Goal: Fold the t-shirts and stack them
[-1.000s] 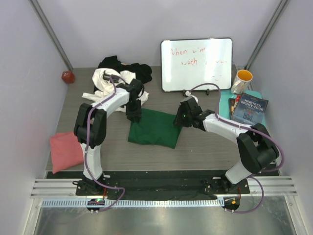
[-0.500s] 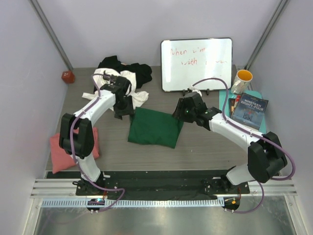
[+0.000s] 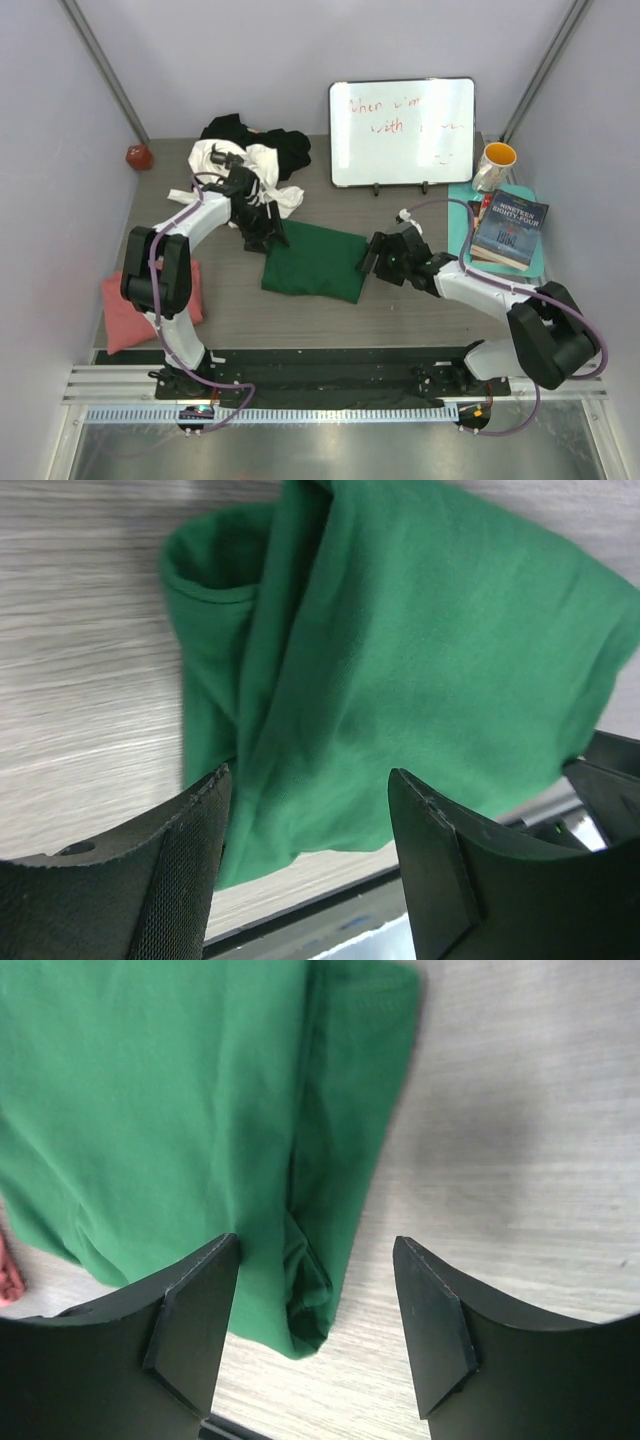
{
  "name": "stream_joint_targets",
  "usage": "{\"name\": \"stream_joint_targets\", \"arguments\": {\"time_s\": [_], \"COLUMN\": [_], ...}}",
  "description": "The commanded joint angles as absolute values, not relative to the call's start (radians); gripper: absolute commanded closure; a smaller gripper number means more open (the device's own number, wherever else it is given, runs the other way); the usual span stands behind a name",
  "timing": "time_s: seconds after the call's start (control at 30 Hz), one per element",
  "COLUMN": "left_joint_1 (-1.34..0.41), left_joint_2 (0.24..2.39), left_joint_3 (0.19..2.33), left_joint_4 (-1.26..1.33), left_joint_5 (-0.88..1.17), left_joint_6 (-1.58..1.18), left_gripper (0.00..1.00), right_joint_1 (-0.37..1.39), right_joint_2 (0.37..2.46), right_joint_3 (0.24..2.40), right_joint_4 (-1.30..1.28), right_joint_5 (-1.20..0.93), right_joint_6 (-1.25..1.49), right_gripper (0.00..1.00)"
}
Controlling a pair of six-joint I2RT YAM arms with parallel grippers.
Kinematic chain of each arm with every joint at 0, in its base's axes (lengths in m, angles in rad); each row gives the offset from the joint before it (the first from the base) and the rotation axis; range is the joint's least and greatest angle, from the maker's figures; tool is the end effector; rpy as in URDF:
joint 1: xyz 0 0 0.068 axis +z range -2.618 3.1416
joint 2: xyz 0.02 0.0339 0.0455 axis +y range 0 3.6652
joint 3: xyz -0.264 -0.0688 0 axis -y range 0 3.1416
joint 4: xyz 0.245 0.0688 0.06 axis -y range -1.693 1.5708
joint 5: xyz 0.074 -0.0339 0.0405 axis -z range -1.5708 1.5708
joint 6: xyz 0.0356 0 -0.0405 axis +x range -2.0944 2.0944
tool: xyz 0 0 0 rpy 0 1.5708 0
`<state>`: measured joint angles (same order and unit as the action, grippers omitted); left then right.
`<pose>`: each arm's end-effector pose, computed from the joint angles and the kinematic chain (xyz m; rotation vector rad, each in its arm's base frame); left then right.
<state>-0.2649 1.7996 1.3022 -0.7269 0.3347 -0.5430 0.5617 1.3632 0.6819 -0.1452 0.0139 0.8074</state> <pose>0.3447 -0.1056 0.2052 -0.3154 2.8689 -0.6466 0.2270 0.1423 0.1835 0.3119 2.4708 0.6013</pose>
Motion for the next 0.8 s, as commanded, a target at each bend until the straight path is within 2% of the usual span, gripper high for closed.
{"name": "stream_joint_targets", "arguments": {"time_s": [0.0, 0.13, 0.53, 0.77], "left_joint_1": [-0.235, -0.219, -0.218, -0.219], "left_joint_2": [1.815, 1.825, 1.894, 1.928], "left_joint_3": [1.273, 1.249, 1.241, 1.252], "left_joint_4": [-0.661, -0.646, -0.644, -0.678], "left_joint_5": [0.456, 0.497, 0.546, 0.522], "left_joint_6": [-0.554, -0.565, -0.557, -0.543], "left_gripper": [0.34, 0.34, 0.34, 0.35], "right_joint_1": [0.561, 0.563, 0.561, 0.563], "right_joint_2": [1.301, 1.308, 1.508, 1.623], "right_joint_3": [0.588, 0.505, 0.425, 0.46], "right_joint_4": [0.02, 0.135, 0.506, 0.528], "right_joint_5": [-0.031, -0.06, -0.129, -0.137], "right_joint_6": [0.897, 0.927, 0.974, 0.989], "right_gripper": [0.31, 0.31, 0.3, 0.3]}}
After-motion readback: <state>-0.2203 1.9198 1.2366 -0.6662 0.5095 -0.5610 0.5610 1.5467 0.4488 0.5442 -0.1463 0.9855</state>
